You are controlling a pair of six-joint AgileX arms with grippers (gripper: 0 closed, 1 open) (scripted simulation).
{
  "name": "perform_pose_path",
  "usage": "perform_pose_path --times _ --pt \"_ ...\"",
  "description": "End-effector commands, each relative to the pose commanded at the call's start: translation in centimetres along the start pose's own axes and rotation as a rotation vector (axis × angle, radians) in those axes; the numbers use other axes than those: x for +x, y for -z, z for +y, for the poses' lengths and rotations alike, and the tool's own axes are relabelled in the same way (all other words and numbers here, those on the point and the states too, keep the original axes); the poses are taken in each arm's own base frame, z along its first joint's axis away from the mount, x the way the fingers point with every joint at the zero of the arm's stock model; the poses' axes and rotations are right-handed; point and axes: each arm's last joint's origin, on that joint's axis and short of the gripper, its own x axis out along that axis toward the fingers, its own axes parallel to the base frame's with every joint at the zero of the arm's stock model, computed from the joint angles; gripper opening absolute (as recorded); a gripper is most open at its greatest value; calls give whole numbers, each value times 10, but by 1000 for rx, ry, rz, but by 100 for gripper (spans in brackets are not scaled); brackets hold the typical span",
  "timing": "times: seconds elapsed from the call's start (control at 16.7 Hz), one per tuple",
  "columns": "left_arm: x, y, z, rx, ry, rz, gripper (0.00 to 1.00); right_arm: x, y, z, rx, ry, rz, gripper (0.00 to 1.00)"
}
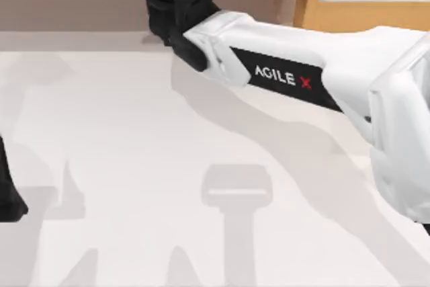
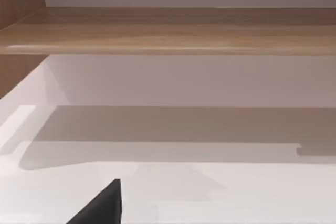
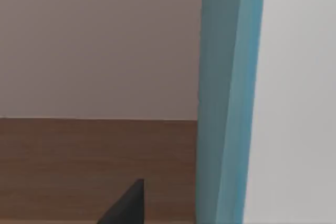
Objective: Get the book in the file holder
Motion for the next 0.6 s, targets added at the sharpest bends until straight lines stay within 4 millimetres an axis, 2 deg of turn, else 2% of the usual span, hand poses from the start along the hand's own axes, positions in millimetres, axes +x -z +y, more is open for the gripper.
perform_pose_path --times 0.54,0.6 --pt "0 0 0 0 0 0 100 0 0 0 0 0 0 2" --pt "0 0 0 0 0 0 100 0 0 0 0 0 0 0"
